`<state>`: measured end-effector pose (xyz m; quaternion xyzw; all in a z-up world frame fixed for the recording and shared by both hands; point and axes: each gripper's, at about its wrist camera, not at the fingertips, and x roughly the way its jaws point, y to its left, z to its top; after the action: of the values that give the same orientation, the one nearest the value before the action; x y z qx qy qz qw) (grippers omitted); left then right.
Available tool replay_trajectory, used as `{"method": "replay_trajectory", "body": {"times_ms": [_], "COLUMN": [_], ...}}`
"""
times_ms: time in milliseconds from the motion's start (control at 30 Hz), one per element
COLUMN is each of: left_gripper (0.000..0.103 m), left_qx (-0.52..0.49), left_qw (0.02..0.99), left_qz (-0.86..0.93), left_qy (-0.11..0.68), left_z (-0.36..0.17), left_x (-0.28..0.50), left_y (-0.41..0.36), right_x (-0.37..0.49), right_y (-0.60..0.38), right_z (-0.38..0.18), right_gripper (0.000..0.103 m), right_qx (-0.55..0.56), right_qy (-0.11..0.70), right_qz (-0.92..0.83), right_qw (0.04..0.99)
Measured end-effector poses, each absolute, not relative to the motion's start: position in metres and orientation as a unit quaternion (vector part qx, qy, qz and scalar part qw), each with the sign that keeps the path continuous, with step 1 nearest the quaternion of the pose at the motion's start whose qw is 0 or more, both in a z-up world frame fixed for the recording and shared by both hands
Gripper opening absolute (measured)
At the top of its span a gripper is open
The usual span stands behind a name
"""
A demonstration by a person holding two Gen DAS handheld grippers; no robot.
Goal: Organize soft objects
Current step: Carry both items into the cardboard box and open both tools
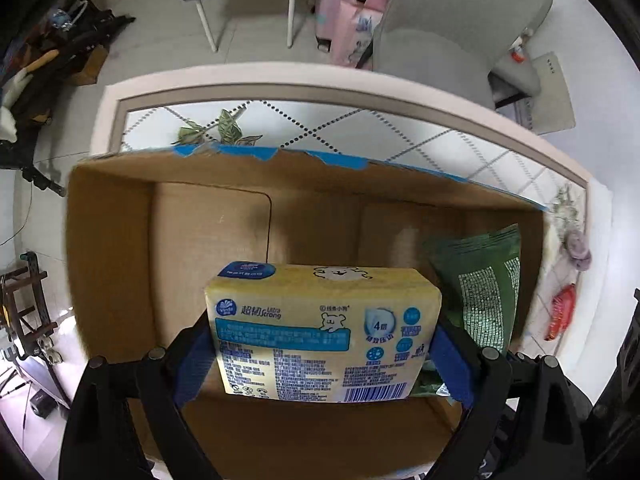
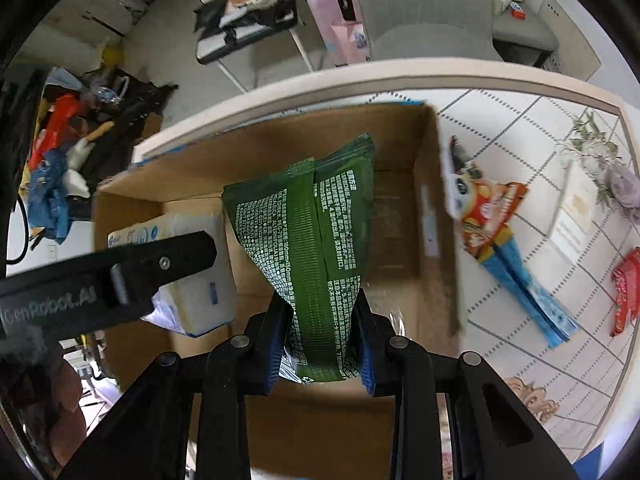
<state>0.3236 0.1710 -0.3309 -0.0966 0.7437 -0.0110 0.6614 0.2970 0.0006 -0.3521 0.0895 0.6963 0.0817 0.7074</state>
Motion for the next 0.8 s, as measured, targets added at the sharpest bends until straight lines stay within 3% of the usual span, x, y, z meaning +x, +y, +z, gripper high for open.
{"method": "replay_trajectory", "body": {"times_ms": [167,267,500,800], "left_gripper": [0.095,0.095,0.098,0.102], "left_qx": [-0.071,-0.064,-0.065,-0.073], "left_qw": [0.654,0.642,0.636,0.672], "left_qz": [-0.009,-0.021,-0.032,-0.030], "left_qy": [0.753,0.764,0.768,0.737], "left_z": [-0.358,-0.370,-0.372,-0.326], "left_x": [0.330,0.330,0.316,0.287], "left_y": [0.167,0.163,0.163,0.176], "right_x": [0.312,0.314,0.310,0.288], "right_y": [0.000,0.003,0.028,0.044], "right_z": [-0.391,-0.402,-0.396,-0.366], "right_gripper": [0.034,0.043,0.075,0.091], "right_qx": [0.099,0.087,0.059,0.025], "right_qy": [0.705,0.713,0.719,0.717], "right_qz": [0.077,0.079,0.083,0.072], "right_qw": [0.698,0.691,0.687,0.693]}}
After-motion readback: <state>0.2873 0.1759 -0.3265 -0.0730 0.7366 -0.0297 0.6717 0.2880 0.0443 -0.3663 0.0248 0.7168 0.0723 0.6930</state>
